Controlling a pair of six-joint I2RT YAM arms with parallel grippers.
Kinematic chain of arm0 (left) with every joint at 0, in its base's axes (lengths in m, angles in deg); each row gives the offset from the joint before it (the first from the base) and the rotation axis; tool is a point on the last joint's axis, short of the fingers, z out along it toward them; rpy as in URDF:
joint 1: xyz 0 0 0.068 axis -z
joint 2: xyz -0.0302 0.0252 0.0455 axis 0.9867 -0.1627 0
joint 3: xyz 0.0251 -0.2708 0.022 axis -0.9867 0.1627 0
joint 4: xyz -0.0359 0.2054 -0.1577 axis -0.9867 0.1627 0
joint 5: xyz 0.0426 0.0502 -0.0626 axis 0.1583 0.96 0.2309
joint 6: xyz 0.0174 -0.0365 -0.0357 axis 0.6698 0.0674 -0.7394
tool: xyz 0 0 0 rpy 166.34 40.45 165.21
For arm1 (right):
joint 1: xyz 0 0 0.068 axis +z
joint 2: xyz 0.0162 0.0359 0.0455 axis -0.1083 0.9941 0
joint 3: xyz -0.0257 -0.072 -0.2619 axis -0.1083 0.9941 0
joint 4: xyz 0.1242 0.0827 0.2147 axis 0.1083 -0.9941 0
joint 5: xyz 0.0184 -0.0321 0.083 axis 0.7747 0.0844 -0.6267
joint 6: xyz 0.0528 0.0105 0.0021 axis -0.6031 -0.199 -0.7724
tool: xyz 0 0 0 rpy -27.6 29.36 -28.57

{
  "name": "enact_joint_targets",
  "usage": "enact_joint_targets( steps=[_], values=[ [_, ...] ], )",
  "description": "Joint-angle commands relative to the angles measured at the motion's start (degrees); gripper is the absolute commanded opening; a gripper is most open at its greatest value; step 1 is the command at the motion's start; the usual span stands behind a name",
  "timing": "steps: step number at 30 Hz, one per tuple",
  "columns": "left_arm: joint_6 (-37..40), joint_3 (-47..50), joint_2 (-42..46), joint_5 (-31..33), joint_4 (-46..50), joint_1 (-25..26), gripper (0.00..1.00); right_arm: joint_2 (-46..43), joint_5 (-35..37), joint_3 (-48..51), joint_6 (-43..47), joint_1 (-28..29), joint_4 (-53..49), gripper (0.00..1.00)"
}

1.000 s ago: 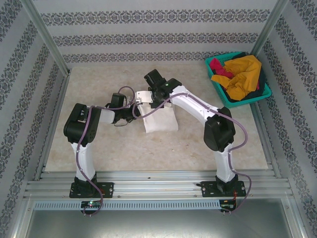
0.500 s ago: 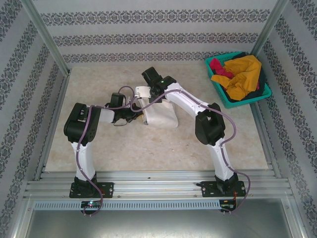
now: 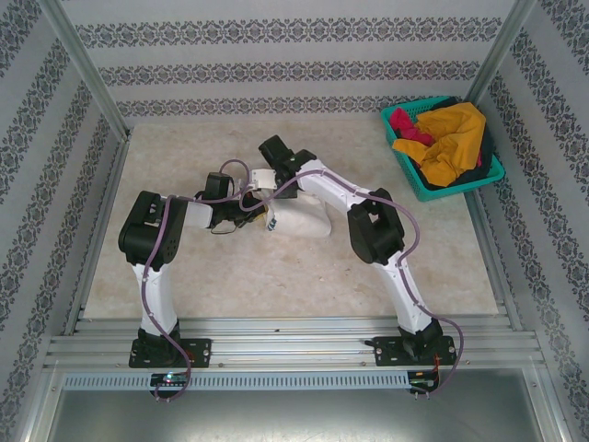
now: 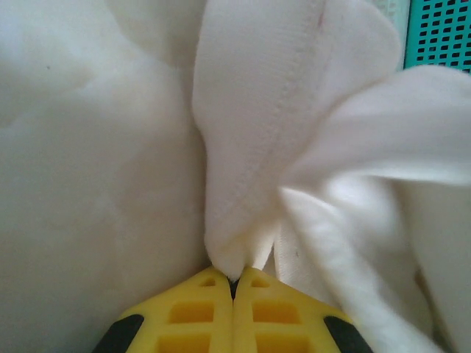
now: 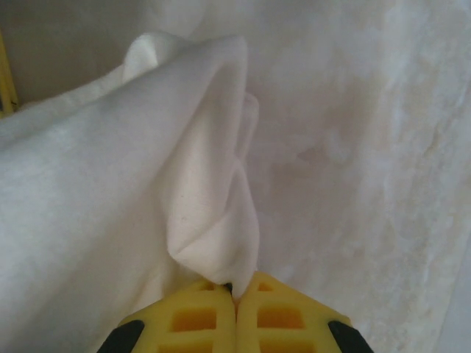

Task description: Fold and stack the t-shirts

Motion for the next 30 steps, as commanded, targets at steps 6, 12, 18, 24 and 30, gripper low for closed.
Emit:
enact_joint_targets(
  steps=[6, 12, 18, 24, 30],
  values=[
    [1.95, 4.53, -5.74, 6.36, 9.19, 0.13, 0.0, 1.93, 5.42, -1.81, -4.29, -1.1, 2.54, 0.0],
    [1.99, 5.04, -5.41, 6.56, 9.18, -0.31, 0.0, -6.63, 6.79, 6.1, -4.2, -1.18, 9.79, 0.0],
    [1.93, 4.47, -5.67, 6.18, 9.34, -0.3, 0.0, -6.38, 7.6, 6.89, -3.38, -2.14, 9.82, 0.0],
    [2.02, 4.49, -5.66, 6.1, 9.32, -0.31, 0.0, -2.02, 6.23, 4.53, -3.83, -2.15, 9.06, 0.0],
    [2.1, 4.48, -5.75, 6.36, 9.45, -0.3, 0.0, 0.09, 3.52, 3.63, -4.49, -1.97, 7.88, 0.0]
  ],
)
